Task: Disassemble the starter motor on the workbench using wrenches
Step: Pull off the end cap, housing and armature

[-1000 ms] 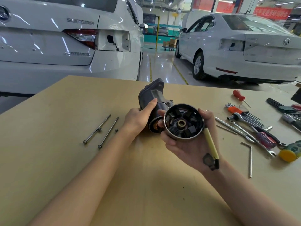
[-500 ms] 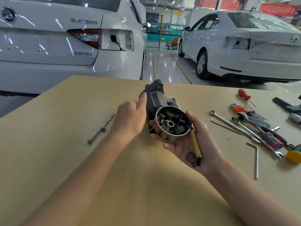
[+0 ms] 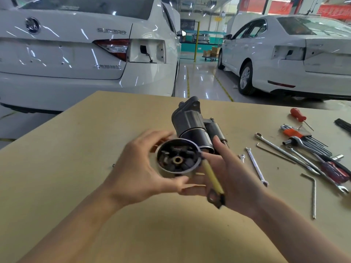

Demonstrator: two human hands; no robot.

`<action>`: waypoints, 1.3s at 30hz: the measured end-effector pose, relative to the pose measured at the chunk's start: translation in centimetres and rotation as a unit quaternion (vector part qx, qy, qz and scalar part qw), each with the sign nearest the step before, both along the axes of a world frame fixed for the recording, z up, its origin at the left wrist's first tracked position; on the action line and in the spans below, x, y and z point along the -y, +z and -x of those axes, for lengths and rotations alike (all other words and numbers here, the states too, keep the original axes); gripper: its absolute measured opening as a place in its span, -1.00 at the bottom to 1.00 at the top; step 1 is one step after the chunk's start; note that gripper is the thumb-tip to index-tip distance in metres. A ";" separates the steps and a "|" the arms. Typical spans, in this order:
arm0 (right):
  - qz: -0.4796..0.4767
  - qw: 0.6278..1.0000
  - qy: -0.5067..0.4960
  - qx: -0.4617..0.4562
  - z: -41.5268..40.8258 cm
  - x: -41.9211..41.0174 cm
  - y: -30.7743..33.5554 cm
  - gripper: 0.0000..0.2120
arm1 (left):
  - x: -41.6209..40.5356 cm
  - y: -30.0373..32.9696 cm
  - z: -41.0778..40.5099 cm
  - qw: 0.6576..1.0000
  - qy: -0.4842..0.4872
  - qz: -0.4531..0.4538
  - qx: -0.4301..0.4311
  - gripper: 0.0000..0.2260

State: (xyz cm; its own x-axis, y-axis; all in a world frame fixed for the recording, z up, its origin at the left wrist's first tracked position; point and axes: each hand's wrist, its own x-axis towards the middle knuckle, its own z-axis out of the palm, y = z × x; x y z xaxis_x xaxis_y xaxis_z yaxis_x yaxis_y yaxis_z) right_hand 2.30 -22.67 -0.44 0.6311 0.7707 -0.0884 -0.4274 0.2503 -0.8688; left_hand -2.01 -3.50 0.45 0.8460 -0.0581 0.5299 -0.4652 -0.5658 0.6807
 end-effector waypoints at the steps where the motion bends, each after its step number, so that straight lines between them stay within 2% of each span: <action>1: 0.000 1.000 -0.016 -0.001 -0.2 0.1 0.1 -0.38 | -1.2 -0.2 -0.1 0.999 0.014 0.043 -0.021 -0.34; 4: -0.006 0.995 -0.099 0.002 -0.9 0.7 0.5 -0.40 | -5.5 -0.8 -1.3 0.981 0.122 0.135 -0.072 -0.47; 7: -0.020 0.982 -0.190 0.016 -1.2 1.2 0.9 -0.52 | -8.8 -1.6 -3.6 0.936 0.317 0.103 -0.113 -0.56; 9: -0.038 0.960 -0.278 0.020 -1.4 1.5 1.1 -0.61 | -9.7 -2.2 -4.6 0.908 0.386 0.089 -0.135 -0.53; 12: -0.060 0.915 -0.399 0.016 -1.9 2.5 1.7 -0.70 | -10.4 -3.2 -5.2 0.891 0.423 0.042 -0.157 -0.34; 14: -0.064 0.895 -0.441 0.007 -2.1 3.1 1.7 -0.74 | -10.7 -3.5 -5.4 0.884 0.436 0.013 -0.169 -0.28; 18: -0.048 0.881 -0.471 0.000 -2.2 3.6 1.4 -0.77 | -10.5 -3.7 -5.4 0.869 0.452 -0.036 -0.200 -0.17; 21: -0.029 0.876 -0.481 0.015 -2.4 3.8 1.3 -0.78 | -10.2 -3.3 -5.0 0.870 0.438 -0.063 -0.219 -0.03; 23: -0.002 0.870 -0.490 0.047 -2.5 4.0 1.1 -0.79 | -9.6 -2.7 -4.7 0.870 0.445 -0.096 -0.189 0.01; 24: 0.018 0.865 -0.496 0.073 -2.6 4.1 1.0 -0.80 | -9.0 -2.5 -4.6 0.876 0.445 -0.124 -0.143 -0.04; 25: 0.043 0.858 -0.501 0.106 -2.7 4.0 0.9 -0.81 | -8.2 -2.2 -4.6 0.890 0.425 -0.146 -0.077 -0.13; 27: 0.107 0.835 -0.509 0.178 -3.2 3.8 0.7 -0.83 | -6.0 -1.5 -4.9 0.923 0.324 -0.199 0.052 -0.31; 29: 0.199 0.804 -0.508 0.236 -4.4 3.6 0.6 -0.83 | -3.7 -0.7 -5.8 0.920 0.198 -0.306 0.141 -0.34; 32: 0.365 0.749 -0.450 0.321 -6.8 3.5 0.5 -0.76 | -1.1 0.2 -7.8 0.847 0.054 -0.476 0.231 -0.23; 34: 0.492 0.703 -0.360 0.367 -8.4 3.3 0.4 -0.64 | 0.2 0.5 -9.1 0.785 0.008 -0.568 0.247 -0.17; 36: 0.554 0.681 -0.285 0.384 -9.6 3.0 0.4 -0.55 | 1.0 0.5 -10.5 0.732 -0.015 -0.631 0.258 -0.22; 37: 0.562 0.684 -0.258 0.388 -10.3 2.8 0.4 -0.57 | 1.2 0.6 -11.1 0.720 -0.029 -0.640 0.266 -0.27; 39: 0.555 0.705 -0.214 0.386 -11.4 2.5 0.5 -0.64 | 1.4 1.0 -12.0 0.730 -0.067 -0.622 0.275 -0.39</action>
State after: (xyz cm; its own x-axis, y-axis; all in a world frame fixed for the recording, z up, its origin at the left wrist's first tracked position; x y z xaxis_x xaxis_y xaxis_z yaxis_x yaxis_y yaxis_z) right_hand 13.69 -25.22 0.10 0.9751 0.2215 0.0091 0.1881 -0.8049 -0.5628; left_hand 10.02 -4.90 1.43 0.4682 -0.8463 0.2542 -0.5822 -0.5118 -0.6317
